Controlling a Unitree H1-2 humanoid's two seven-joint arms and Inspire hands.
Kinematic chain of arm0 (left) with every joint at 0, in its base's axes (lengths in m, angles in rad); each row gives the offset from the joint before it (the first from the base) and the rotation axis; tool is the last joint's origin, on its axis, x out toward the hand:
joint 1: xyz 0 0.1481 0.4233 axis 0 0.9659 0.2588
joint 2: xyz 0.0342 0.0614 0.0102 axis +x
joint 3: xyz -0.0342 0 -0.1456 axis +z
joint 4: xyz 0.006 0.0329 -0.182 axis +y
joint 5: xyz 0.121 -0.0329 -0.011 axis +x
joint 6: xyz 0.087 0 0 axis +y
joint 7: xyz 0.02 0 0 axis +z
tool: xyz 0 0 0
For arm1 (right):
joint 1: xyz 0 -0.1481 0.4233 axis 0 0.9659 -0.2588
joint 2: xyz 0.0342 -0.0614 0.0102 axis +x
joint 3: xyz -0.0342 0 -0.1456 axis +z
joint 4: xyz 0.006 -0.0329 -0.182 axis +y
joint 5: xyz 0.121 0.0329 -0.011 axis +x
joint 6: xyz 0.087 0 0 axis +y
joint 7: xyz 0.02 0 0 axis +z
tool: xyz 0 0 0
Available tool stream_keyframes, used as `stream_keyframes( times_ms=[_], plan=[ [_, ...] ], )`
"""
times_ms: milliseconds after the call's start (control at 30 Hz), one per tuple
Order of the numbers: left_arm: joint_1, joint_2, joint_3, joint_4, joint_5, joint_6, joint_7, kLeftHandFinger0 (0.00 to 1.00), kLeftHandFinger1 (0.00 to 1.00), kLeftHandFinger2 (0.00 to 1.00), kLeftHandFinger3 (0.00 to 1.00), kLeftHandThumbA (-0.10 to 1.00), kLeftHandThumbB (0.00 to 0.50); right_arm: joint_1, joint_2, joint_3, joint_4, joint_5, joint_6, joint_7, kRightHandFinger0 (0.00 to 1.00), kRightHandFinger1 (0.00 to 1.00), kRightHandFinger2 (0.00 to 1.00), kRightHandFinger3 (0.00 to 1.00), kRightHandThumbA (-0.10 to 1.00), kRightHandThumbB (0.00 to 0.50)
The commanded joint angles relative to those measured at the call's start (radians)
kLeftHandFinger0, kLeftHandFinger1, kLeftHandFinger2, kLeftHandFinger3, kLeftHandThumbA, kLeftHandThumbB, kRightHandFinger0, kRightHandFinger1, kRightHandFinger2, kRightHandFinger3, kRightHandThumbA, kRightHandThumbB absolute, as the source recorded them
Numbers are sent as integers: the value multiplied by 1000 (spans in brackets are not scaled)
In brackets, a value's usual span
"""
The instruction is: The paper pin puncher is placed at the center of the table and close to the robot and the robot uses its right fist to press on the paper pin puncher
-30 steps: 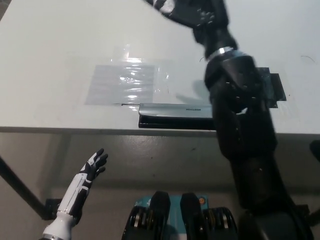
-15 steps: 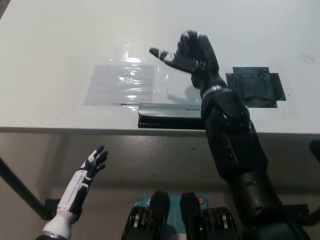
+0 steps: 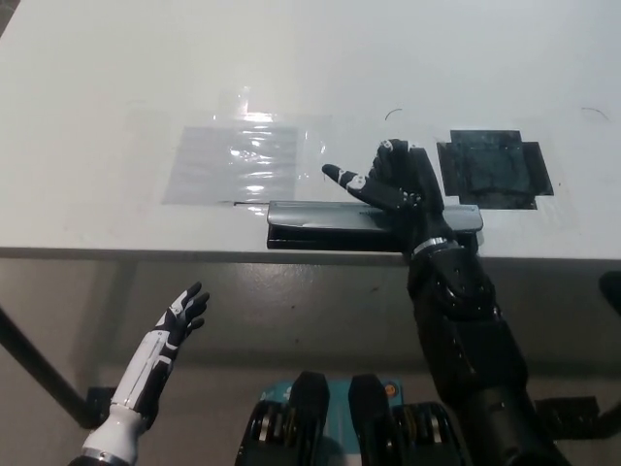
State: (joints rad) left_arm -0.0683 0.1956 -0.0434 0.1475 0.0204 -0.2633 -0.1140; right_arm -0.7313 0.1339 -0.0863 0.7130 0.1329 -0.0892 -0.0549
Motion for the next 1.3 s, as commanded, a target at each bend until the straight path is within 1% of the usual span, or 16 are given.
stream_keyframes(
  times_ms=[0, 67, 100, 167, 300, 367, 600, 667, 733, 833, 967, 1100, 1133, 1167, 1200, 1267],
  plan=[
    [-3, 14, 5, -21, -6, -34, -14, 1000, 1000, 1000, 1000, 1000, 192, 0, 15, 1, 159, 4, -87, 19, 0, 0, 0, 0, 1000, 124],
    [-2, 14, 5, -23, -6, -32, -14, 1000, 1000, 1000, 1000, 1000, 186, -9, 14, -2, 215, 6, -116, 24, 0, 0, 29, 0, 1000, 111],
    [-2, 13, 4, -21, -6, -35, -15, 1000, 1000, 1000, 1000, 1000, 184, -14, 14, -5, 247, 11, -135, 31, 0, 0, 90, 21, 1000, 103],
    [-3, 15, 4, -26, -5, -24, -17, 1000, 1000, 1000, 1000, 1000, 187, -24, 15, -2, 285, 7, -164, 34, 0, 0, 133, 42, 1000, 121],
    [-1, 19, 5, -33, 3, -18, -15, 1000, 1000, 1000, 1000, 1000, 182, -32, 18, 5, 343, -8, -196, 18, 0, 0, 102, 11, 1000, 128],
    [2, 21, 5, -33, 5, -22, -14, 1000, 1000, 1000, 1000, 1000, 172, -32, 19, 3, 415, -9, -220, 14, 0, 0, 163, 40, 1000, 129],
    [13, 21, 6, -35, 4, -28, -13, 1000, 1000, 1000, 1000, 1000, 166, -1, 6, 15, 622, -28, -247, -3, 0, 0, 102, 1, 1000, 126],
    [11, 23, 6, -28, -2, -39, -17, 1000, 1000, 1000, 1000, 1000, 166, 16, 1, 10, 648, -23, -250, 0, 0, 0, 184, 70, 1000, 124],
    [9, 23, 7, -30, -5, -31, -18, 1000, 1000, 1000, 1000, 1000, 167, 26, -2, 5, 663, -17, -252, 2, 0, 0, 206, 102, 1000, 125],
    [3, 21, 7, -25, -4, -27, -16, 1000, 1000, 1000, 1000, 1000, 170, 34, -5, 16, 673, -30, -275, -3, 0, 0, 230, 164, 1000, 171],
    [18, 21, 5, -31, -7, -26, -19, 1000, 1000, 1000, 1000, 1000, 174, 41, -4, 32, 676, -47, -292, -6, 0, 0, 201, 103, 1000, 140],
    [24, 20, 6, -33, -1, -33, -15, 1000, 1000, 1000, 1000, 1000, 165, 36, -1, 16, 668, -30, -317, 8, 0, 0, 225, 112, 1000, 200],
    [24, 20, 5, -35, 3, -28, -13, 1000, 1000, 1000, 1000, 1000, 171, 21, -1, 12, 652, -28, -337, 7, 0, 0, 194, 99, 1000, 188],
    [24, 21, 5, -34, 4, -30, -13, 1000, 1000, 1000, 1000, 1000, 167, 1, -1, -1, 623, -13, -363, 14, 0, 0, 103, 42, 1000, 144],
    [25, 19, 5, -37, -9, -26, -19, 1000, 1000, 1000, 1000, 1000, 167, -20, -2, -13, 589, 0, -367, 20, 0, 0, 112, 33, 1000, 142],
    [20, 18, 5, -36, -5, -28, -16, 1000, 1000, 1000, 1000, 1000, 168, -43, -1, -30, 468, 21, -370, 29, 0, 0, 41, 3, 1000, 128]
  ],
)
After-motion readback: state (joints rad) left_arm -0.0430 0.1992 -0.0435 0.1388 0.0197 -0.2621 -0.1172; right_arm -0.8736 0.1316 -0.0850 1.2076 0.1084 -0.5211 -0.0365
